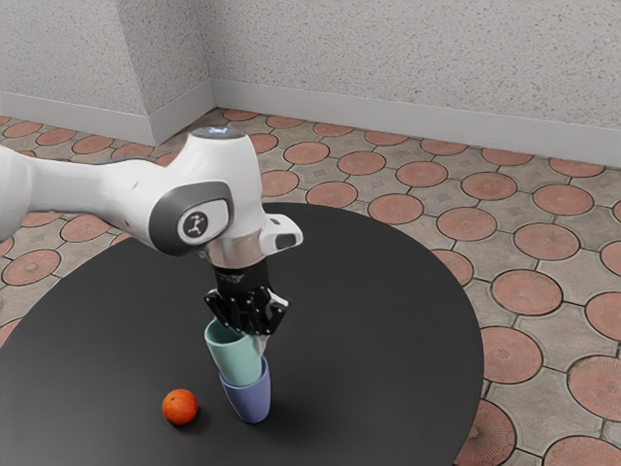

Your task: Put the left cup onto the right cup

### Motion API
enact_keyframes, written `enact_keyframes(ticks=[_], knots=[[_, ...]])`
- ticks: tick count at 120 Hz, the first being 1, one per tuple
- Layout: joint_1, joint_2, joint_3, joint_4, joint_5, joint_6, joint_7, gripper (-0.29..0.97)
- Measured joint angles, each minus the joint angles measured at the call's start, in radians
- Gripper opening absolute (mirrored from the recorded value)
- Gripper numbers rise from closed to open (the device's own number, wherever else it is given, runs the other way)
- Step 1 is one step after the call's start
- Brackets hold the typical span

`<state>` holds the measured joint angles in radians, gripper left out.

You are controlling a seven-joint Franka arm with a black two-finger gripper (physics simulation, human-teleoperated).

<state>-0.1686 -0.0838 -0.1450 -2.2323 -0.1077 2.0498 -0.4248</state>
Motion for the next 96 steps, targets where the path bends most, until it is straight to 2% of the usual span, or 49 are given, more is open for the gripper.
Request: enact_keyframes(ticks=[17,35,52,79,96], knots=[[-0.004,0.0,-0.001,0.0,-0.002,0.006,0.003,0.33],[-0.003,-0.002,0.0,0.004,-0.002,0.008,0.006,0.5],[0.001,-0.004,0.001,0.056,-0.002,-0.002,0.012,0.57],[0.018,0.001,0.009,0.261,-0.001,-0.12,0.032,0.63],[0.031,0.01,0.086,0.392,0.0,-0.225,0.078,0.64]])
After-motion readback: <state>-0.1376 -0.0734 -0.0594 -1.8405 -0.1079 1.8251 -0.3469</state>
